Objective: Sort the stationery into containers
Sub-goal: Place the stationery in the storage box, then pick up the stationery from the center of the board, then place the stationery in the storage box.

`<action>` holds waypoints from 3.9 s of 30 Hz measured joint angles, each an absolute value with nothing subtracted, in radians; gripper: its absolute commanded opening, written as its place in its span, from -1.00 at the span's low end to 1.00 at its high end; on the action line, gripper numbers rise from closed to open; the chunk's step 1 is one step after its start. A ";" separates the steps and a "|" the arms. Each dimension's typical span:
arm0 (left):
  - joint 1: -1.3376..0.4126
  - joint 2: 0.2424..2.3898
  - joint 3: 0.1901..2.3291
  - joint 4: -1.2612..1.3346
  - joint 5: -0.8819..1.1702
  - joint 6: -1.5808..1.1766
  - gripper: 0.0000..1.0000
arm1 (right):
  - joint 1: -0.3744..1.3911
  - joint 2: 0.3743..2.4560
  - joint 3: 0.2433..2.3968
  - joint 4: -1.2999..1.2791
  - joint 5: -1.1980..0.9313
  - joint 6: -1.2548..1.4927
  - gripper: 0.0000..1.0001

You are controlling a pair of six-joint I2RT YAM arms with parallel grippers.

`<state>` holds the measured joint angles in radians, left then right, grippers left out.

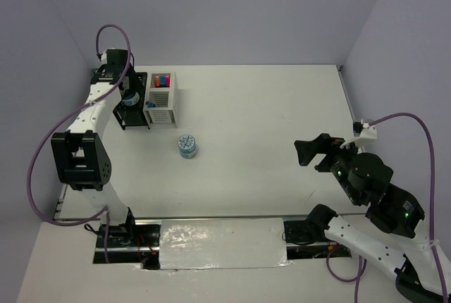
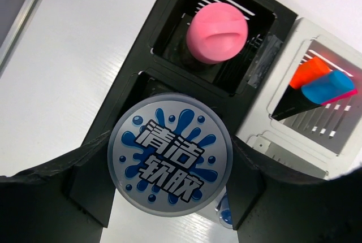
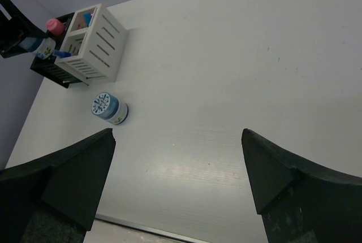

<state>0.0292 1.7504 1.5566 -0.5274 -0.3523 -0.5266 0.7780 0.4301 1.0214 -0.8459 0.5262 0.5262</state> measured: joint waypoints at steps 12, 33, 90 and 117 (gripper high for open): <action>0.031 1.792 1.567 -0.594 -0.389 -0.526 -0.87 | 0.778 0.430 1.021 -0.846 0.514 0.526 1.00; 0.031 1.784 1.599 -0.614 -0.401 -0.524 0.99 | 0.778 0.430 1.021 -0.846 0.506 0.519 0.99; -0.576 1.613 1.054 -0.431 -0.345 -0.556 -0.14 | 0.778 0.518 0.972 -0.785 0.273 0.458 0.99; 0.087 1.599 1.618 -0.636 -0.311 -0.551 -1.00 | 0.778 0.502 0.972 -0.779 0.272 0.444 0.99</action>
